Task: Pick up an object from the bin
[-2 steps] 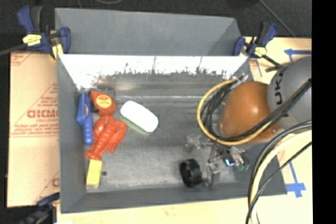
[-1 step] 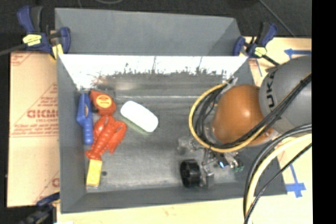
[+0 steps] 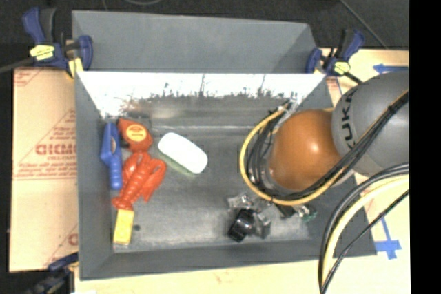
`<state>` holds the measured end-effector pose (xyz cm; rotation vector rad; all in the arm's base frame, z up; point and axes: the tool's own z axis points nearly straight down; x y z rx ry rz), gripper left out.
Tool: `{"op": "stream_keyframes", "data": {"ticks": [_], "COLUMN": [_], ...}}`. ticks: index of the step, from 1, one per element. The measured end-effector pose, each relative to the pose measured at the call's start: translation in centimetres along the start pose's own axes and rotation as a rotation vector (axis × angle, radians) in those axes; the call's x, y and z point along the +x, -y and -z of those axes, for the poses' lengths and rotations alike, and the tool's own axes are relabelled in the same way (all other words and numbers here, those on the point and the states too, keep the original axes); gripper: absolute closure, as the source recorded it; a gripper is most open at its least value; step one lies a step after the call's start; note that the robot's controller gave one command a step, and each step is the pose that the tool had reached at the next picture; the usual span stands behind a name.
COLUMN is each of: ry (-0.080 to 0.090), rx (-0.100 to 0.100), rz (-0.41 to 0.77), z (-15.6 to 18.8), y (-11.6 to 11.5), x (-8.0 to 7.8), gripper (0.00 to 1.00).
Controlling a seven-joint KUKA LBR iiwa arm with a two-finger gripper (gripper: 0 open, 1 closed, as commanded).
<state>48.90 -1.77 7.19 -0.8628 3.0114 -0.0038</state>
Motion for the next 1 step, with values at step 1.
{"op": "stream_keyframes", "data": {"ticks": [1], "ry": [0.0], "rx": [0.0], "rz": [0.0], "z": [0.0], "y": [0.0], "x": [0.0], "gripper": [1.0]}}
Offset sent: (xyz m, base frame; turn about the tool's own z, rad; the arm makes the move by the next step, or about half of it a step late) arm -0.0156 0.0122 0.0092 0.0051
